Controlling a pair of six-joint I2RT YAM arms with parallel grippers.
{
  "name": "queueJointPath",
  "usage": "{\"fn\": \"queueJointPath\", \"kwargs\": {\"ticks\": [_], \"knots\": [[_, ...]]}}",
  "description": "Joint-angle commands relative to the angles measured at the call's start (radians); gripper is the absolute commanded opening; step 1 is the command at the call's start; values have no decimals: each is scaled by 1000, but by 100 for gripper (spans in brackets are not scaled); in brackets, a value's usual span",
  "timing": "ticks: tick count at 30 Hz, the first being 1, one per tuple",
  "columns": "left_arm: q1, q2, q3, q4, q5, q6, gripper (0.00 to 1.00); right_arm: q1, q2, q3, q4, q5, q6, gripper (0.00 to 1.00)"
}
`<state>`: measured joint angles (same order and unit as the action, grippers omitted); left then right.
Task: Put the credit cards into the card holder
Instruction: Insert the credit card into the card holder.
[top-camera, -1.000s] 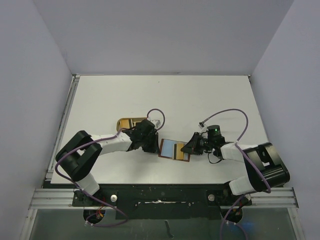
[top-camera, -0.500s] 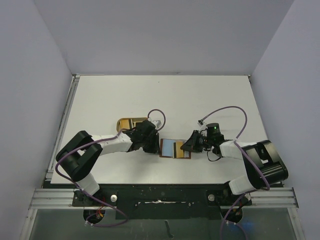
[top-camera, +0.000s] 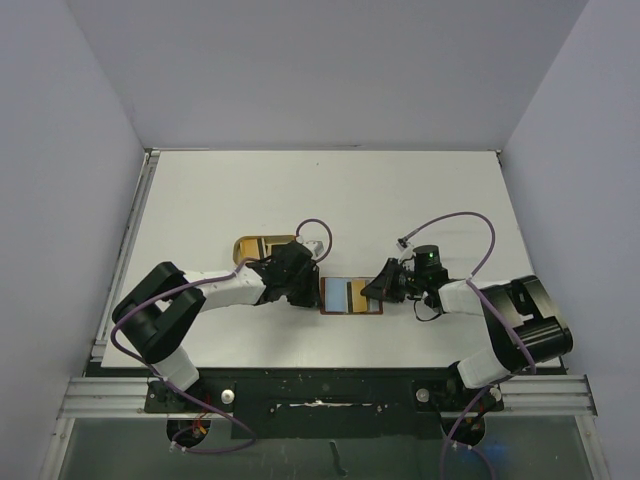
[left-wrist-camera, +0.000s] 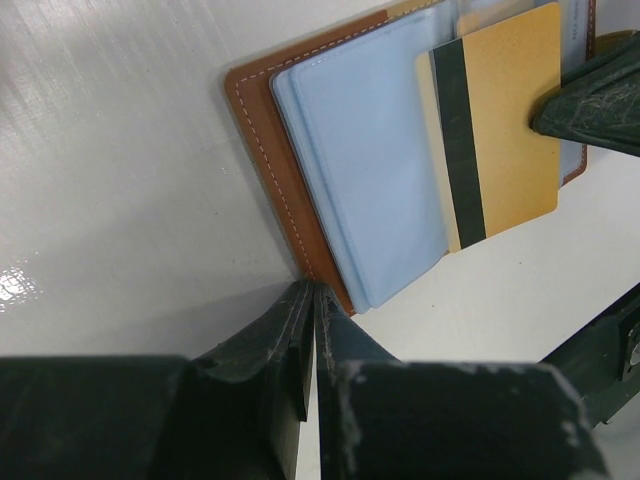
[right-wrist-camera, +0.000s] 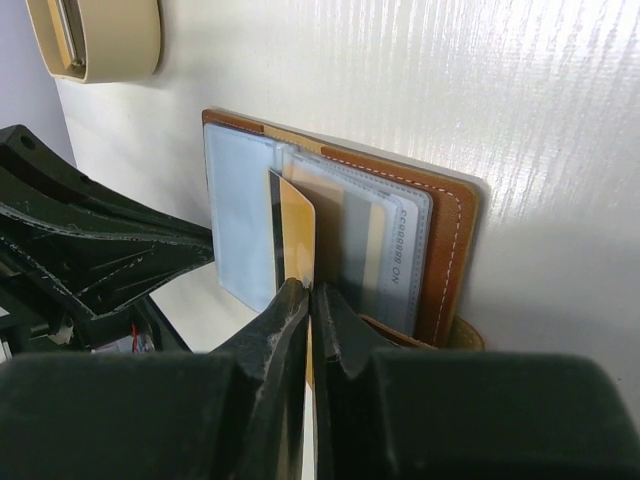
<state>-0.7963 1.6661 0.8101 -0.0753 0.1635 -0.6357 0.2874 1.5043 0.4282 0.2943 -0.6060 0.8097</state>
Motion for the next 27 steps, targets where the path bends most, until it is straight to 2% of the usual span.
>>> {"fn": "queueJointPath", "kwargs": {"ticks": [1,27], "knots": [[-13,30,-19,-29,-33,6,5,-10,28,3,34,24,-8,1],[-21,51,-14,-49,-70,1,5,-12,93,21,107,6,24,1]]}}
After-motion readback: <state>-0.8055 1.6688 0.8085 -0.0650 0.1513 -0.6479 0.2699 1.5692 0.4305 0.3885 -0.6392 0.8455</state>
